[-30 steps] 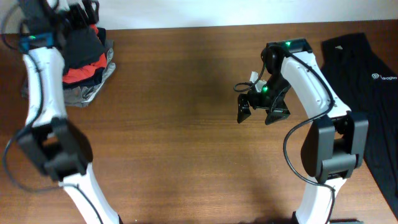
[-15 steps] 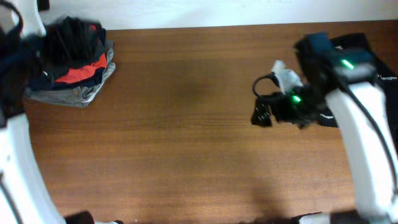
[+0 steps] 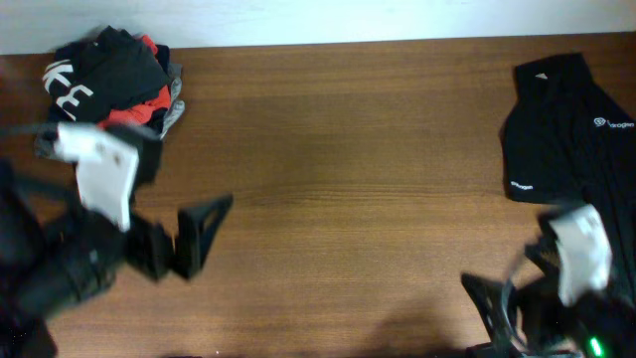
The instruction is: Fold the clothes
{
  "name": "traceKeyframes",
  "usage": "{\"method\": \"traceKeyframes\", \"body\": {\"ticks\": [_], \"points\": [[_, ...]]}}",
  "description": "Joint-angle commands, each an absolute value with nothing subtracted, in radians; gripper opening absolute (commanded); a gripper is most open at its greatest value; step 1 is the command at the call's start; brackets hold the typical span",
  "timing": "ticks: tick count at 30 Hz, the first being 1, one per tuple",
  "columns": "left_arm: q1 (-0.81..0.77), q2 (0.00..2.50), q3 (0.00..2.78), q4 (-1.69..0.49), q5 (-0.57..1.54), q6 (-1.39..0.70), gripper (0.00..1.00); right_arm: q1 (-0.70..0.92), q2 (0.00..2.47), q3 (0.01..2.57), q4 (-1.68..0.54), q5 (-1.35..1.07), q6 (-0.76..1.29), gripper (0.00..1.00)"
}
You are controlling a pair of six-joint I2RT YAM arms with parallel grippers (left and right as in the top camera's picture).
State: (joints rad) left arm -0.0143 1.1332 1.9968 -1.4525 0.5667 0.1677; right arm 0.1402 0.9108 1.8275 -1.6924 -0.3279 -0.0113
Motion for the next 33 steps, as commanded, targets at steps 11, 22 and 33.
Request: {"method": "traceKeyframes", "body": {"ticks": [11, 22, 33], "points": [[-0.022, 0.450, 1.120, -1.056, 0.573, 0.028, 0.99, 0.143, 0.535, 1.575, -1.591, -0.159, 0.136, 0.99], [-0.022, 0.280, 0.847, -0.900, 0.528, 0.008, 0.99, 0.143, 0.332, 1.254, -1.374, 0.012, 0.193, 0.99], [-0.022, 0.280, 0.831, -0.902, 0.527, 0.008, 0.99, 0.143, 0.332, 1.123, -1.221, 0.013, 0.193, 0.99]]}}
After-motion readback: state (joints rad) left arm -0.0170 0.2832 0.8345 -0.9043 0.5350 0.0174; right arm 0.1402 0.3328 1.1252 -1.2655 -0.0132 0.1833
